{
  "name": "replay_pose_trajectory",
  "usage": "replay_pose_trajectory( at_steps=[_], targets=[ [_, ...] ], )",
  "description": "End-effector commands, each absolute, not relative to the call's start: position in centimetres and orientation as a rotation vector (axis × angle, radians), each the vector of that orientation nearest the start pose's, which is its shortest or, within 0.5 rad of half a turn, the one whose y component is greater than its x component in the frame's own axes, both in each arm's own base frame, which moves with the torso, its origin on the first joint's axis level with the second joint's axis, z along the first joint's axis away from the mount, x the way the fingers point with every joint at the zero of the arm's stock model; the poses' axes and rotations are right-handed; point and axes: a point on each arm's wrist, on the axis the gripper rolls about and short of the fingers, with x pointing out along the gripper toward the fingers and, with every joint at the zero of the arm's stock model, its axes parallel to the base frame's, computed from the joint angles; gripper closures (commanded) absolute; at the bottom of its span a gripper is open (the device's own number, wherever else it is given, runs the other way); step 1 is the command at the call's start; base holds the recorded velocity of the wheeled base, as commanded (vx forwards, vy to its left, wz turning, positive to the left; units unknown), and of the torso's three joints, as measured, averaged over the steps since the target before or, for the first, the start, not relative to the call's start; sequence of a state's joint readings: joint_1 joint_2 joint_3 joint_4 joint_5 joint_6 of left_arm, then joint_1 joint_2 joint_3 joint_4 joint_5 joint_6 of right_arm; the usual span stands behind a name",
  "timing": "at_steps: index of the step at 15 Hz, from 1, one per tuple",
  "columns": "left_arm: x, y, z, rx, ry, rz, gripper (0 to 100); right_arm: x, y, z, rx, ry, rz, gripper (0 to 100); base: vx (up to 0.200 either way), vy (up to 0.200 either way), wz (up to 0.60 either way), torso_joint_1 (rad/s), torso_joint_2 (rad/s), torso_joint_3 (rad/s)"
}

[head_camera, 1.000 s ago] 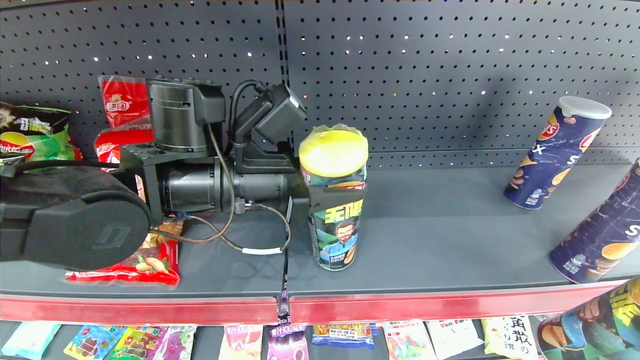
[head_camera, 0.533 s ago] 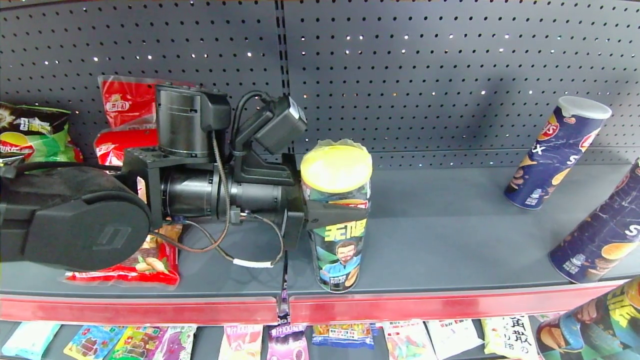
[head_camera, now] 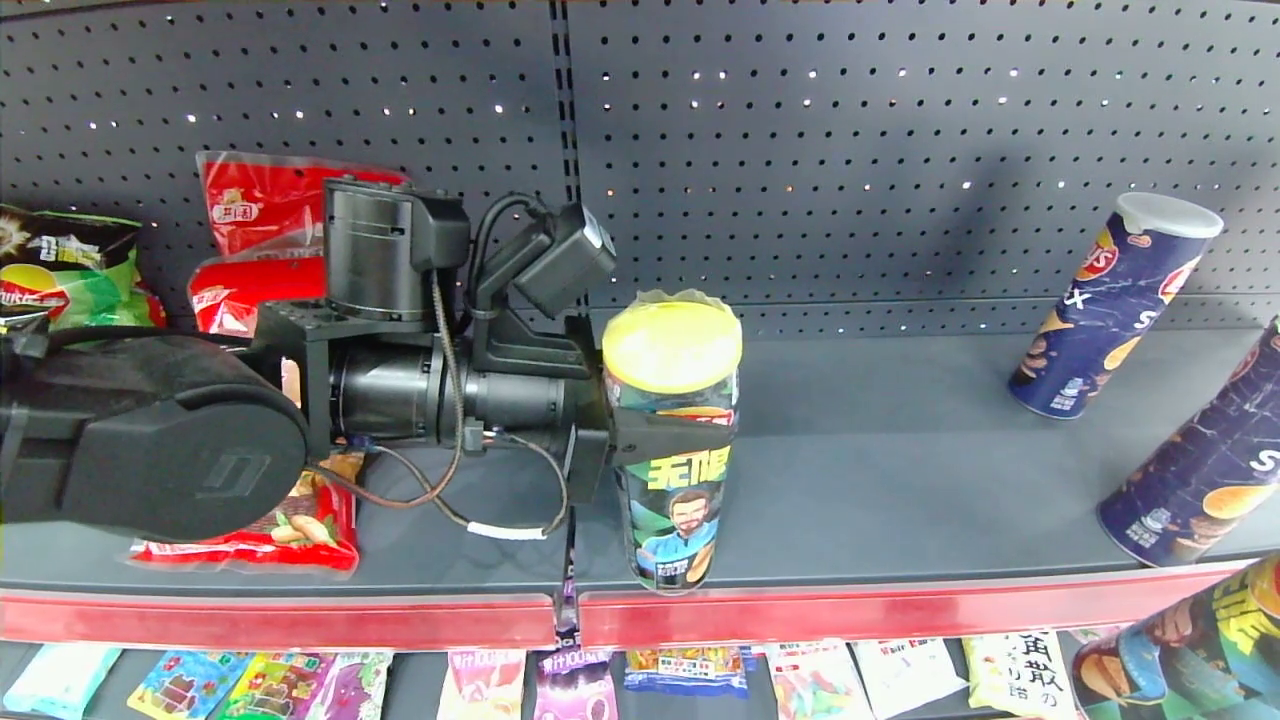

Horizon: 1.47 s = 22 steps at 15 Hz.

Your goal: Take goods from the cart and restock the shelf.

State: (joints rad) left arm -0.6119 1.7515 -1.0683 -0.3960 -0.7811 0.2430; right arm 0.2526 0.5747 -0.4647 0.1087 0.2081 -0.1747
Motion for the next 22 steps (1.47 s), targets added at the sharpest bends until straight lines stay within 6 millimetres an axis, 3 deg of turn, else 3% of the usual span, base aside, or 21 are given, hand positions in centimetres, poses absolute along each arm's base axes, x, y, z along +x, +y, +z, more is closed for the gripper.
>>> replay_pose_trajectory(
  at_steps=[1, 7, 8, 16, 19, 22],
  targets=[
    [26.4, -20.5, 21.3, 0.174, 0.146, -1.411, 100, 2.8, 1.2, 19.6, -0.176, 0.182, 0.478, 100, 0.000, 0.000, 0.00, 0.000, 0.00, 0.000],
    [26.7, -20.5, 21.1, 0.181, 0.148, -1.397, 100, 2.8, 1.2, 19.7, -0.176, 0.182, 0.478, 100, 0.000, 0.000, 0.00, 0.000, 0.00, 0.000],
    [26.8, -20.5, 21.0, 0.181, 0.145, -1.392, 0, 2.8, 1.2, 19.7, -0.176, 0.182, 0.478, 100, 0.000, 0.000, 0.00, 0.000, 0.00, 0.000],
    [26.8, -20.1, 21.7, 0.184, 0.115, -1.376, 0, 3.0, 1.3, 19.8, -0.177, 0.182, 0.480, 100, 0.000, 0.000, 0.00, 0.000, 0.00, 0.000],
    [25.3, -18.2, 21.6, 0.181, 0.137, -1.352, 0, 3.8, 1.5, 20.5, -0.178, 0.195, 0.488, 100, 0.000, 0.000, 0.00, 0.000, 0.00, 0.000],
    [22.9, -15.4, 20.9, 0.172, 0.173, -1.318, 0, 5.8, 2.3, 22.1, -0.183, 0.225, 0.543, 100, 0.000, 0.000, 0.00, 0.000, 0.00, 0.000]
  ],
)
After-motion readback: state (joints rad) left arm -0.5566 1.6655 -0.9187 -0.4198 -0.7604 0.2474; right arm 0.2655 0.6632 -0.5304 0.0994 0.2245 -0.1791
